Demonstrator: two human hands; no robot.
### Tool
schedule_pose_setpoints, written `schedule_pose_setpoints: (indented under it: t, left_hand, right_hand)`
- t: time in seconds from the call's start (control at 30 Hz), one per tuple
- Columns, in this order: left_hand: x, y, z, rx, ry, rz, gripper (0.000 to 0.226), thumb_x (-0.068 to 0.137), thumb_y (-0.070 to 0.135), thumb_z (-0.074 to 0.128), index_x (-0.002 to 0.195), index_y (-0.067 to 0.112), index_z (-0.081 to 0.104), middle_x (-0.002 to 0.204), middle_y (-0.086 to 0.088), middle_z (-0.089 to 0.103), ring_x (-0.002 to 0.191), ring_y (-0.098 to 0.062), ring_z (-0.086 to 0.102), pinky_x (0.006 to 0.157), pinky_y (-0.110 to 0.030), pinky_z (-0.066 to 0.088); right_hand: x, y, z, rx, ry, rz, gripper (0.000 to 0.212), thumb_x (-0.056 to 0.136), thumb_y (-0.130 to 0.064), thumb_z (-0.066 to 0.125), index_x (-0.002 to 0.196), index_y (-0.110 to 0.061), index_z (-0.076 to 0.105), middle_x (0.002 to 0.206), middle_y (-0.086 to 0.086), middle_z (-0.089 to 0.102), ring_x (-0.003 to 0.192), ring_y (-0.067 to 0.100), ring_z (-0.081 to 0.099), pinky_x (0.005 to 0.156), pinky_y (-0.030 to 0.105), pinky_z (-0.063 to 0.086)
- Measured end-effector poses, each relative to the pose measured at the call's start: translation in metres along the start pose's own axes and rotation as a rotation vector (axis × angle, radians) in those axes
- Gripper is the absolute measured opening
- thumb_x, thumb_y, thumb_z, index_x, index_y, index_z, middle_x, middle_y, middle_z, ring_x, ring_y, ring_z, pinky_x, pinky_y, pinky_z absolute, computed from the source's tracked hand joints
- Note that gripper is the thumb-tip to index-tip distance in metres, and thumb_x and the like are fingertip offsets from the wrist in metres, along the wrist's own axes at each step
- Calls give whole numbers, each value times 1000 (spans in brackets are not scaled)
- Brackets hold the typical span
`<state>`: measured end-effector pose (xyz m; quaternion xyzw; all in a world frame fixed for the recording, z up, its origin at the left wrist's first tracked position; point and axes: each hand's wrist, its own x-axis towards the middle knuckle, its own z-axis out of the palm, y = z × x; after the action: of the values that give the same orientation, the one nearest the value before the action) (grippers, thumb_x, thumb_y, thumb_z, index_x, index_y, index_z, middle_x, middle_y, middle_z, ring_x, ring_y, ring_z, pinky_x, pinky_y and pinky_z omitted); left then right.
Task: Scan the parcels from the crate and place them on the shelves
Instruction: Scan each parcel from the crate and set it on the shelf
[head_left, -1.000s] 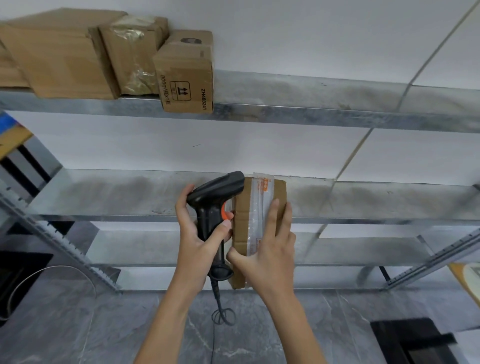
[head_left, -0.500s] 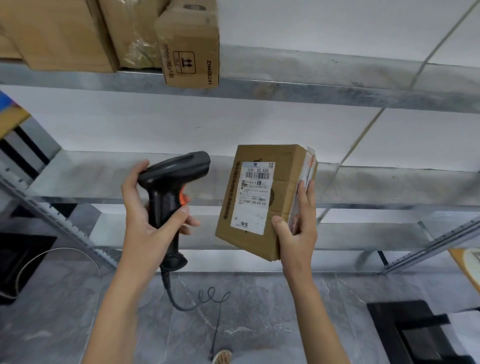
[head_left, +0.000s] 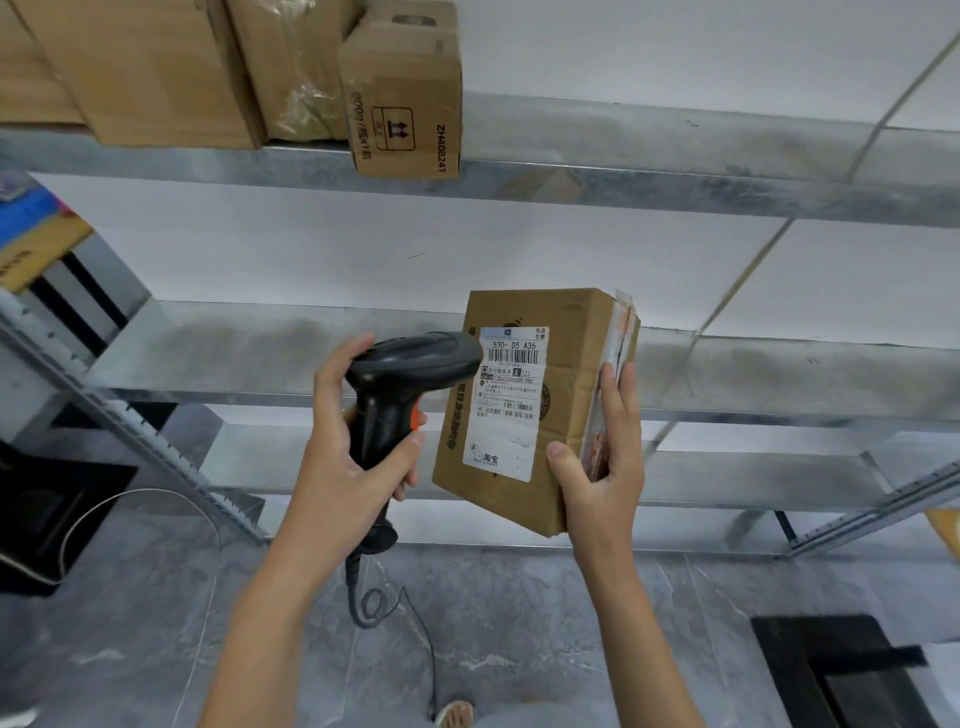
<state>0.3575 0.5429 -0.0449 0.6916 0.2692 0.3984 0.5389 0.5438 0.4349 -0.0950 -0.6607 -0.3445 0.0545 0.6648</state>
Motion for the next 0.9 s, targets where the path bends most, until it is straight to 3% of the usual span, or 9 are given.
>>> schedule_pose_setpoints:
  t: [0.27,0.43,0.63,0.9]
  left_hand:
    - [-3,0,0,-25,-22,-18,93,92,-13,64,136,63,34,95,0,71,57,-19,61,55,-27,54]
    - [-6,-1,-1,-16,-30,-25,92,92,-10,65,137,64,33,91,2,71,57,-18,61,56,-27,54]
    - [-8,-1,-1,-26,-27,-17,91,93,-10,65,137,62,33,90,2,70,56,-18,60,56,-28,54]
    - [-12,0,2,-23,-2,-5,88,93,-7,66,137,63,33,89,2,69,55,-16,59,56,-27,54]
  right_hand:
    - [-2,-2,1,-11,19,12,81,73,-38,59,151,-39,36,161,-27,22,143,-8,25,113,36,32]
    - [-3,-4,1,-8,17,5,82,74,-38,59,152,-36,35,160,-31,21,140,-13,25,108,25,32]
    - [-4,-6,2,-8,17,11,83,74,-39,59,153,-35,35,160,-31,20,138,-15,25,109,34,35]
    - [-6,-7,2,-11,5,-11,83,73,-39,59,153,-35,35,161,-29,20,136,-17,26,105,27,34]
